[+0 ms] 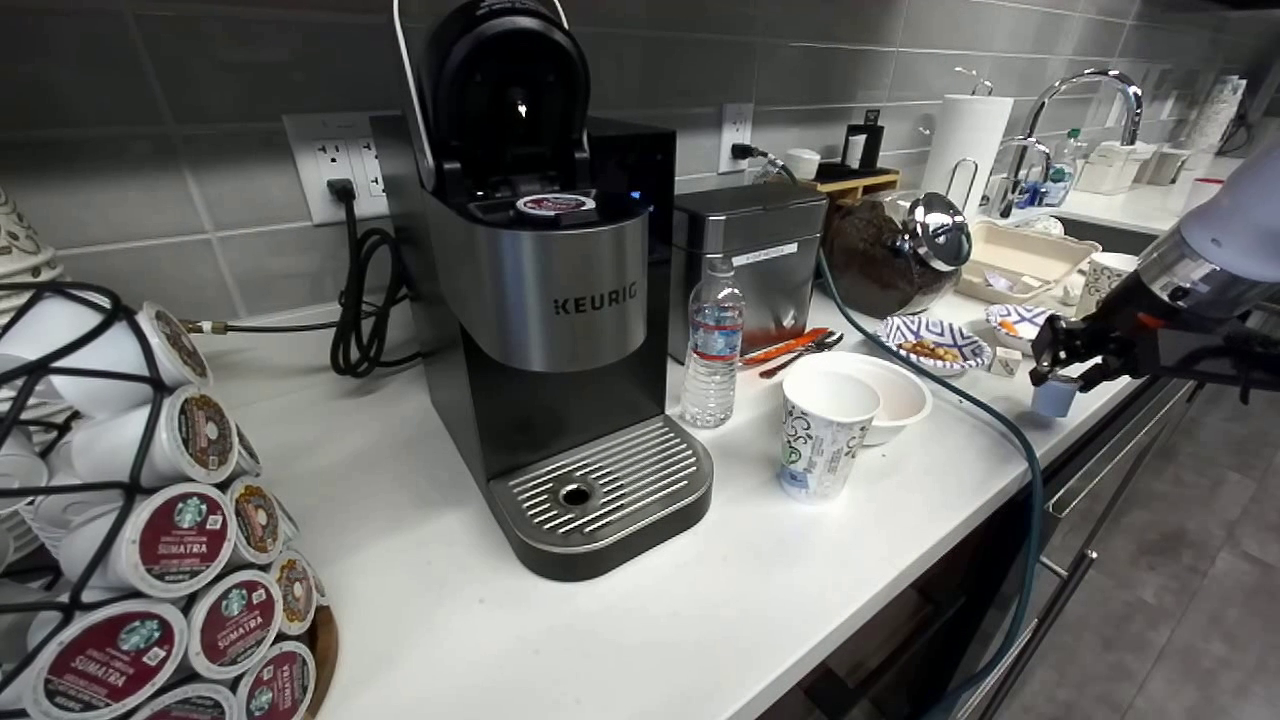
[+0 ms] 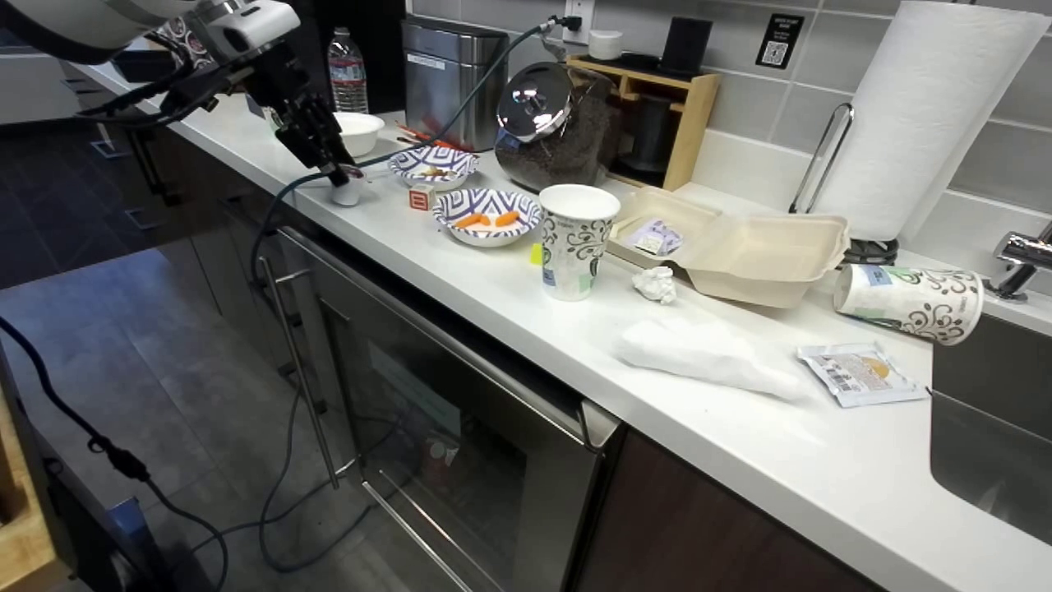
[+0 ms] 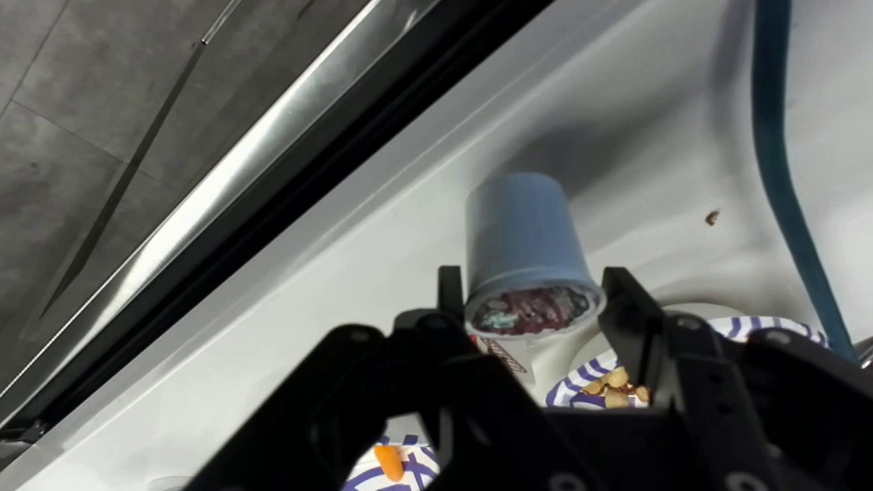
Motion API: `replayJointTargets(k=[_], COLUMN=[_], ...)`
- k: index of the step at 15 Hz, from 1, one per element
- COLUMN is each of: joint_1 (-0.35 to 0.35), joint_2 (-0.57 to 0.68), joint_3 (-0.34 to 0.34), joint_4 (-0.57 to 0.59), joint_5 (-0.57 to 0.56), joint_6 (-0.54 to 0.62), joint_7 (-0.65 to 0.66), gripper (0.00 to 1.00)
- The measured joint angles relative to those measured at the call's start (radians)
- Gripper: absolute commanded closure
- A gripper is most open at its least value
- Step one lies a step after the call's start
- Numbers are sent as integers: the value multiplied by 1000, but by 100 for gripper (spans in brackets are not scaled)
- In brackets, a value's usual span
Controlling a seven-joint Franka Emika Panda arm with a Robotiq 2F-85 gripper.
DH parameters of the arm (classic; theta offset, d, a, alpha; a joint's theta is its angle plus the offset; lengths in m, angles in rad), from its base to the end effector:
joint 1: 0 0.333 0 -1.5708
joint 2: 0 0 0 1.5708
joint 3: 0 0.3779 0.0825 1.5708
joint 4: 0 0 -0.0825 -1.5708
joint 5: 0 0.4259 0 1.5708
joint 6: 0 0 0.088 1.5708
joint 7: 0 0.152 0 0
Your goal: Move the small white container on the recycling bin to the bottom edge of the counter
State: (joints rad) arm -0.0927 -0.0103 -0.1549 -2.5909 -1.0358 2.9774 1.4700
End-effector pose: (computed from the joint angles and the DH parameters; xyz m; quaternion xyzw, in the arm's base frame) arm 0.4874 -0.0681 0.2727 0.9070 -0.3427 0.2409 0.0448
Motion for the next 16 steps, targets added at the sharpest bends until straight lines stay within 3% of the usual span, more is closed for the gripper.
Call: replayJointTargets(k=[2,5,7,12,16], joint_1=[1,4,12,87,152], joint_2=[1,2,0,-64,-86], joint_3=[2,12,25,130,183], joint_4=[6,15,15,26,153], joint_5=[-44,-61,-1,290,442], joint_6=[0,0,0,-10,-61], joint_7=[42,58,-4,-380,-677], gripper=[0,0,0,0,0])
